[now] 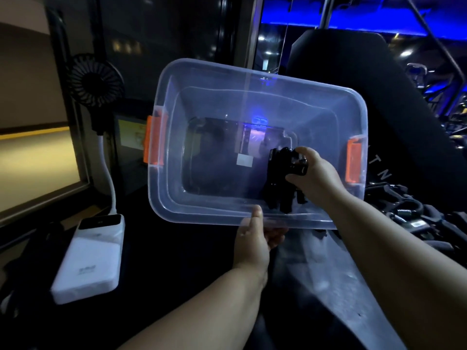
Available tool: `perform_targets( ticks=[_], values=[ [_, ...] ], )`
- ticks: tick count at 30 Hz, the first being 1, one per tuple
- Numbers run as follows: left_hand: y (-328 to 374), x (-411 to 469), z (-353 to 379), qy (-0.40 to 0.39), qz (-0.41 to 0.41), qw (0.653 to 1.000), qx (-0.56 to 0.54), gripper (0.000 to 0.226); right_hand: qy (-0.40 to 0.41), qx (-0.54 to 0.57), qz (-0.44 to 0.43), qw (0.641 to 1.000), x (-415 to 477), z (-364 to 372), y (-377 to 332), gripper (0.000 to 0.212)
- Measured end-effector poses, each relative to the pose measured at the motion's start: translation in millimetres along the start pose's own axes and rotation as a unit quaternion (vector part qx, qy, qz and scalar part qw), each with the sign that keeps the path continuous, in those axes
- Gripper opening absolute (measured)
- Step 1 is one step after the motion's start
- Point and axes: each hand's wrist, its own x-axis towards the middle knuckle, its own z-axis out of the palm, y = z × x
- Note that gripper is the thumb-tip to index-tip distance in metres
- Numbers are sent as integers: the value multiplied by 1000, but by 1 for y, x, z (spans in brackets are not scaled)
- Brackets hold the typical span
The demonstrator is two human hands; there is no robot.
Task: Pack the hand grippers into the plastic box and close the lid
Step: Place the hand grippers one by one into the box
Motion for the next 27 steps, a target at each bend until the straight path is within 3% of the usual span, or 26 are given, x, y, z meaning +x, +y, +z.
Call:
perform_targets(
  ticks=[13,22,27],
  values=[
    [1,-1,1,15,16,1000,18,35,-47,-162,-127,977,31,41,-9,60],
    [-5,3,-3,26,18,999,22,39,-51,-303,-90,947,52,51,-10,69],
    [-8,6,-3,27,18,999,11,38,-11,-344,-100,934,57,52,-10,53]
  ],
)
